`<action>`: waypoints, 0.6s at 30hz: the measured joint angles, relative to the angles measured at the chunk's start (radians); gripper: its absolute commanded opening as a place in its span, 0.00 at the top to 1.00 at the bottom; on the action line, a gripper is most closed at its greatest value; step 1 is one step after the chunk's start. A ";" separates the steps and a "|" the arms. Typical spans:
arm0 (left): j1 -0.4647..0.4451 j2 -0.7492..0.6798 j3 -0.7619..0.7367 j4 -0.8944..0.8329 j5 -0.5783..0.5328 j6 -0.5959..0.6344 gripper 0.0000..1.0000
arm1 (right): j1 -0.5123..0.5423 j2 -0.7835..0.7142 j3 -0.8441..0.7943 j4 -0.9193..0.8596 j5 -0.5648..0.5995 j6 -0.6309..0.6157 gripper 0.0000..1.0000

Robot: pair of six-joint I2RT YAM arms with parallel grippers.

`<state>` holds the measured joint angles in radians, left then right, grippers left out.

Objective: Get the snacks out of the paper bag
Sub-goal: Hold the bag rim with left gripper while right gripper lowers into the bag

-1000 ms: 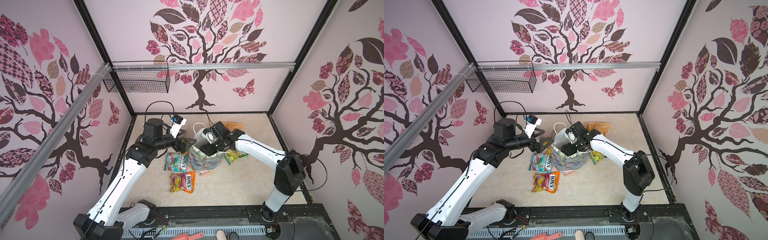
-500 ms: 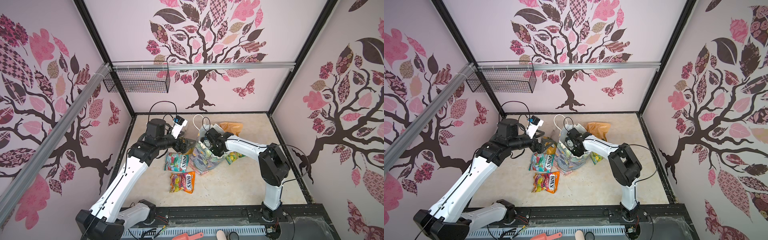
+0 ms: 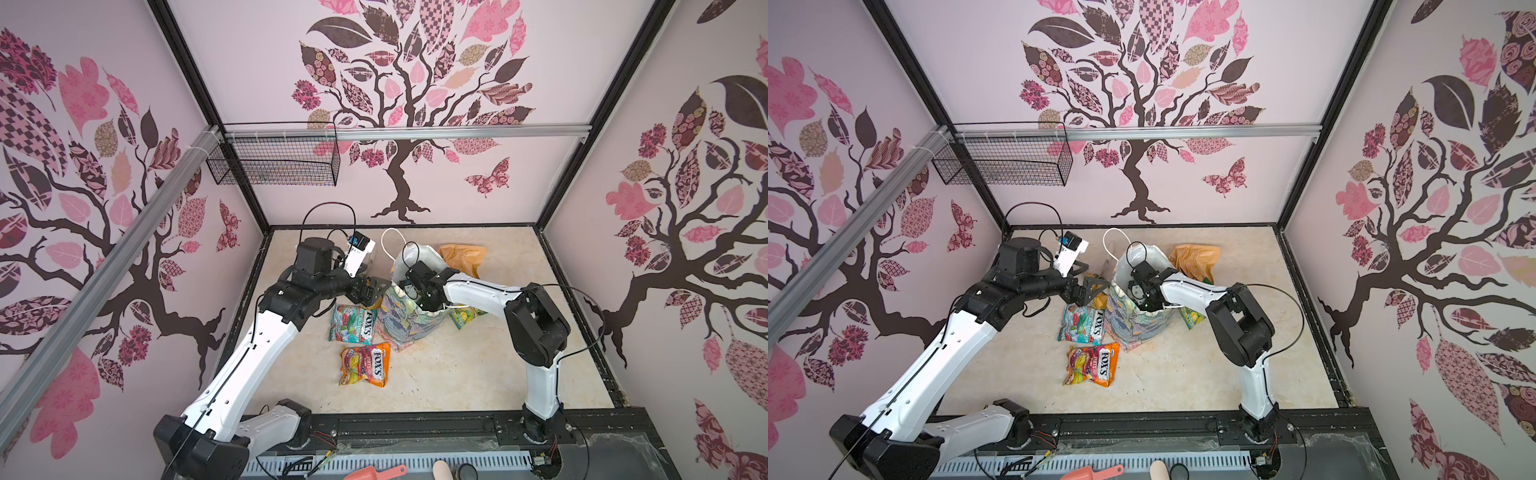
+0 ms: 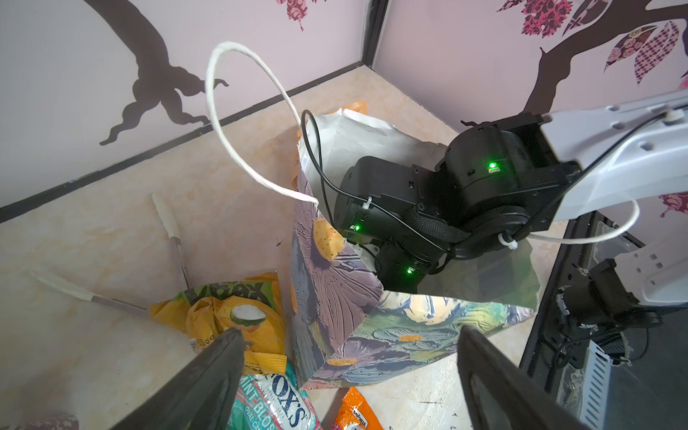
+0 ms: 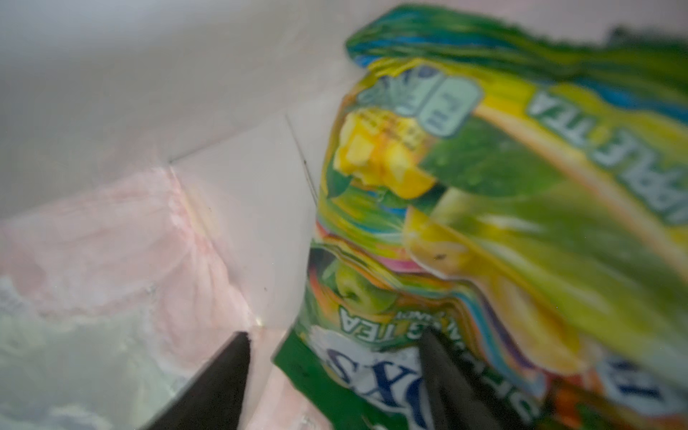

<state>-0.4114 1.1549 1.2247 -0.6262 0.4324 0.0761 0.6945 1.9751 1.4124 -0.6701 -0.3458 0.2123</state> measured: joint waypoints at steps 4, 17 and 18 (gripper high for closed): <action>0.000 0.000 0.000 -0.004 -0.011 -0.001 0.09 | 0.006 -0.001 -0.001 0.002 0.001 0.006 0.87; 0.000 0.026 0.001 -0.009 -0.028 -0.016 0.09 | 0.011 -0.104 -0.001 0.008 0.019 0.032 1.00; 0.000 0.033 0.001 -0.013 -0.029 -0.018 0.09 | 0.011 -0.121 0.000 0.010 0.018 0.036 1.00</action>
<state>-0.4114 1.1881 1.2259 -0.6388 0.4030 0.0586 0.7055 1.8538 1.4128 -0.6598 -0.3283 0.2481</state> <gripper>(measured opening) 0.910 0.045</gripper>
